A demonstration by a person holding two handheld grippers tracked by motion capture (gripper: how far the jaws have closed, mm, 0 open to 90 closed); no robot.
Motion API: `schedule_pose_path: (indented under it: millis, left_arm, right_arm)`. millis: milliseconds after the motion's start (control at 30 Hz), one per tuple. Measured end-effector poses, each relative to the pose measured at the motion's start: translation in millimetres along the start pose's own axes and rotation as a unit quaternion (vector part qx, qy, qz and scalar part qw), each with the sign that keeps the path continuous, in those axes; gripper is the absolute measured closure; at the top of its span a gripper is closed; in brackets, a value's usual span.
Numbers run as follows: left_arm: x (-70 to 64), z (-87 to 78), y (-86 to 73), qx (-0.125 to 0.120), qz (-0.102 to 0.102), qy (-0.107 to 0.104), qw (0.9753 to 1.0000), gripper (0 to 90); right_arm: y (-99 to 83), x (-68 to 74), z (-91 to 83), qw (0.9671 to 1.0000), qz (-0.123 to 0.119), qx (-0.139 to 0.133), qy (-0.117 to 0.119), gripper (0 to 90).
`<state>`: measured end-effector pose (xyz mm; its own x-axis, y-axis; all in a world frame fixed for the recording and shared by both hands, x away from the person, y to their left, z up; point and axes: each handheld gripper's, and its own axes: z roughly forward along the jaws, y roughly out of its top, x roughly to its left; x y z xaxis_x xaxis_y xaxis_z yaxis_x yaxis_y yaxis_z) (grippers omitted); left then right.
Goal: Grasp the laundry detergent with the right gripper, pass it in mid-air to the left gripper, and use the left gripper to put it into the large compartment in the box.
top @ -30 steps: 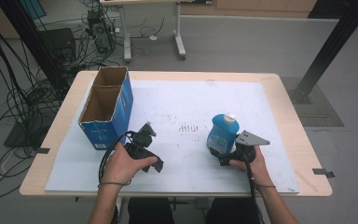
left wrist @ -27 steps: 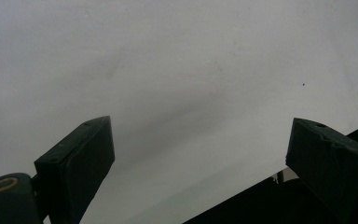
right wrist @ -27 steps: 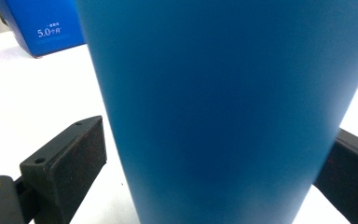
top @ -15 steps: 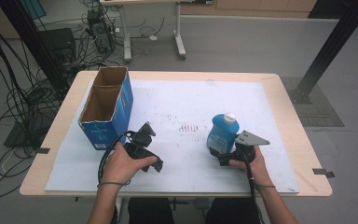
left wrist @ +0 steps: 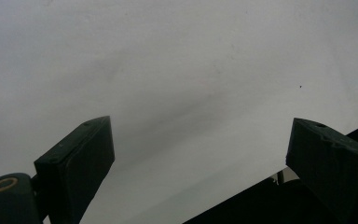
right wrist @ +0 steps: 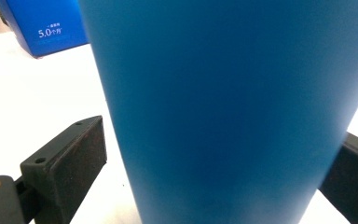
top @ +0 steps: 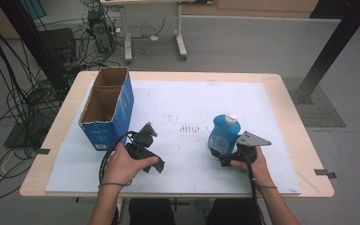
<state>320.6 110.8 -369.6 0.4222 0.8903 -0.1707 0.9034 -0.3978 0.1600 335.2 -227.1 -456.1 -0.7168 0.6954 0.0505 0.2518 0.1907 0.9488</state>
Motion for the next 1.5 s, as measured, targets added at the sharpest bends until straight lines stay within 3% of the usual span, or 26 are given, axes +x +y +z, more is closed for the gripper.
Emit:
schedule_pose_path:
  millis: [1500]
  left_arm:
    - [-4.7,0.4,2.0,0.0,0.003,0.001,1.0,8.1]
  right_arm:
    - [0.3,-0.1,-0.6,1.0,-0.002,-0.001,-0.001,3.9]
